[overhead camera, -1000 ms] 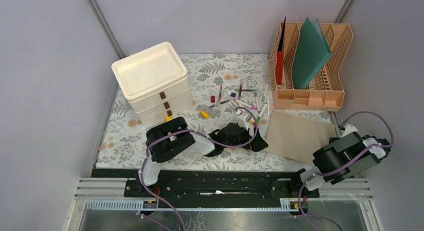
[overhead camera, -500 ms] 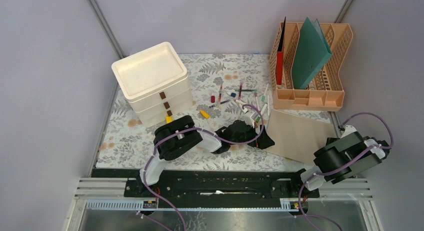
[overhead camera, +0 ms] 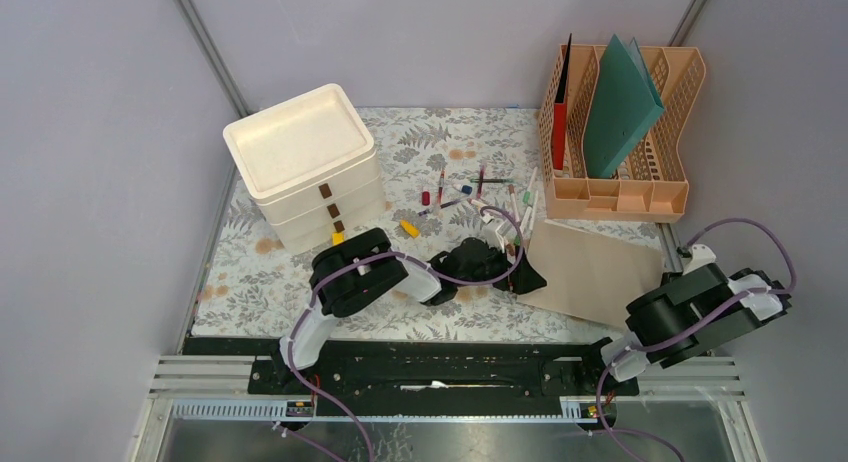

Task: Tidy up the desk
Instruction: Pick up the folder from the corner of the board.

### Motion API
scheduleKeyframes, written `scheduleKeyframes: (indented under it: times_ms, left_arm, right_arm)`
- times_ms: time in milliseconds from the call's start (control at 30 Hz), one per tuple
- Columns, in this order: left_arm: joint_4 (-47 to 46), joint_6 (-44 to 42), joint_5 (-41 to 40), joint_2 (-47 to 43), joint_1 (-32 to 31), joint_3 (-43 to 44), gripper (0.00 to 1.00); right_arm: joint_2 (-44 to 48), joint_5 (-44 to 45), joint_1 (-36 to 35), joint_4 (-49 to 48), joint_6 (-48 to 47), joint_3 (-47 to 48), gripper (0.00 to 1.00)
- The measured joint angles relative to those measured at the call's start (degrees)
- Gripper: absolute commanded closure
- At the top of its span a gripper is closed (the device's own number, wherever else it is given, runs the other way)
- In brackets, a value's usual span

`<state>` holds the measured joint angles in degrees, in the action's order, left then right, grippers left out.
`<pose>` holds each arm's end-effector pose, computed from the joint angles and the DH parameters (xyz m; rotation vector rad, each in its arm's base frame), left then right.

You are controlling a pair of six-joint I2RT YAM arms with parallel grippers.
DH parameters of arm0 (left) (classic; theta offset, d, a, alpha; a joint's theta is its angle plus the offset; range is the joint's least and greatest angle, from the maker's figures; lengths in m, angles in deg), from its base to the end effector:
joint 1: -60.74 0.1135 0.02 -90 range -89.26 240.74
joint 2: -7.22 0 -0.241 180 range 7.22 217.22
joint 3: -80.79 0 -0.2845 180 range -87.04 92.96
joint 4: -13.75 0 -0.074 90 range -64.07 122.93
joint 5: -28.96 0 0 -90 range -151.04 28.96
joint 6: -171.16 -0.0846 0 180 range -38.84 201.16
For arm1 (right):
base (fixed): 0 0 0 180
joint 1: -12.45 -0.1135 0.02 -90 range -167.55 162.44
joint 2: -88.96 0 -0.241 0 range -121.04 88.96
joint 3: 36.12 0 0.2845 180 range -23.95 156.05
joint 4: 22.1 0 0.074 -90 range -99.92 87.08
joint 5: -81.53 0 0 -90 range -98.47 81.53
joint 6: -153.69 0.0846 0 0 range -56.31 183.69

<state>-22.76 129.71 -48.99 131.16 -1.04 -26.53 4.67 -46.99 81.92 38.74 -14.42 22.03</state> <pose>0.2134 -0.4350 0.0516 0.4143 2.0795 -1.4645 0.1401 -0.2239 0.0880 -0.2093 2.4673 0.1788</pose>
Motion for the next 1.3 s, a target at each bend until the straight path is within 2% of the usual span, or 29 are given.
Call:
scheduleKeyframes:
  times_ms: [200, 367, 567, 633, 733, 800, 833, 1067, 1300]
  left_arm:
    - [-6.29, 2.56, 0.48, -0.11, 0.98, -4.13, 0.14]
    - [-9.01, 4.46, 0.59, -1.31, 1.53, -7.54, 0.16]
    - [-11.45, 5.90, 0.59, -1.73, 1.92, -9.55, 0.16]
    - [-12.02, 6.12, 0.61, -1.73, 1.95, -9.90, 0.16]
    - [-13.00, 6.38, 0.76, -2.08, 1.97, -10.84, 0.14]
    - [-13.31, 6.49, 1.09, -2.69, 1.97, -11.87, 0.02]
    - [-13.79, 6.58, 1.44, -3.08, 1.95, -12.50, 0.01]
    - [-15.17, 6.08, 3.91, -8.94, 1.66, -20.96, 0.01]
    - [-15.13, 0.59, 3.80, -18.01, 1.66, -27.80, 0.01]
  right_arm:
    - [5.60, -4.31, 0.07, 9.11, -4.07, 3.45, 0.60]
    - [10.38, -8.02, 0.09, 16.94, -6.97, 6.19, 0.73]
    - [13.22, -11.41, 0.15, 22.71, -8.02, 8.79, 0.95]
    - [14.34, -12.39, 0.17, 24.13, -7.78, 9.27, 0.99]
    - [16.11, -13.40, 0.20, 25.31, -7.43, 9.53, 1.00]
    - [17.66, -13.73, 0.20, 26.38, -7.02, 10.08, 1.00]
    - [18.43, -13.97, 0.17, 27.21, -6.75, 10.54, 1.00]
    - [24.92, -16.11, -0.26, 33.44, -4.59, 14.16, 1.00]
    - [29.20, -16.70, -0.37, 35.19, -2.78, 16.00, 1.00]
